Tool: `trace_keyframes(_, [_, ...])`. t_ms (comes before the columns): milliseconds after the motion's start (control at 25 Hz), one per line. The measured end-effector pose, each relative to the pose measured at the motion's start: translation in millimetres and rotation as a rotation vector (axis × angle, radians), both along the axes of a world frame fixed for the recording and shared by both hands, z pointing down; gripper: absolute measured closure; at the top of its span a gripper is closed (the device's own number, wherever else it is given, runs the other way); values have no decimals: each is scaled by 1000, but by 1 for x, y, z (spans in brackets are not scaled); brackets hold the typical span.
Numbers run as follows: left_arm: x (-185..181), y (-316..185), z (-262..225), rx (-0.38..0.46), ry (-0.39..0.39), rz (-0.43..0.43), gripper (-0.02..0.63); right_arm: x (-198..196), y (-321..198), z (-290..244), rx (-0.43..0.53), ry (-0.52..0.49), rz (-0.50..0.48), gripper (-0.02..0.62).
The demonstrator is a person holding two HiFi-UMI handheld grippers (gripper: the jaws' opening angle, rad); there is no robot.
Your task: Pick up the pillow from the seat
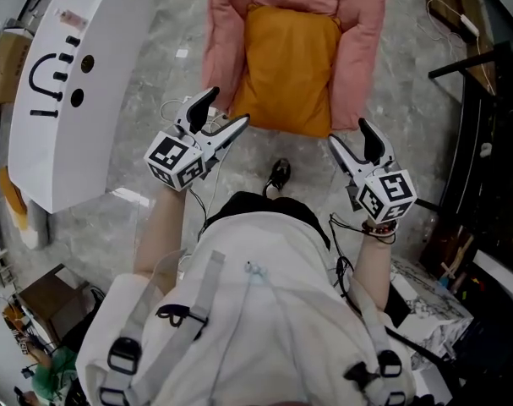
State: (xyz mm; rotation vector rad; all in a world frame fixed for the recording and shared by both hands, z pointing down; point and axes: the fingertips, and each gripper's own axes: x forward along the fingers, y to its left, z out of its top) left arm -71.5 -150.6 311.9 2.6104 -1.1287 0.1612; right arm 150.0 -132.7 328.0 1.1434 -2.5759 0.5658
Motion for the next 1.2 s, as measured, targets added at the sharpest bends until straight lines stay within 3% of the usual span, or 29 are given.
trace_keyframes(320, [10,-24,5,-29,-32,-28,249,5,-35,5,-7,-11,-56,261])
trace_keyframes(720, [6,-55,39,-167,-68,-21,212,14,-67,37,-102,-30,-42,249])
trace_keyframes(1040, [-2,-118,110,-289,-70,26,184,13,-121,87,-175,-89,30,233])
trace_keyframes(1200, [3,-140,147,-319,-124,68,173,13,-137,120,-209,-94,68,233])
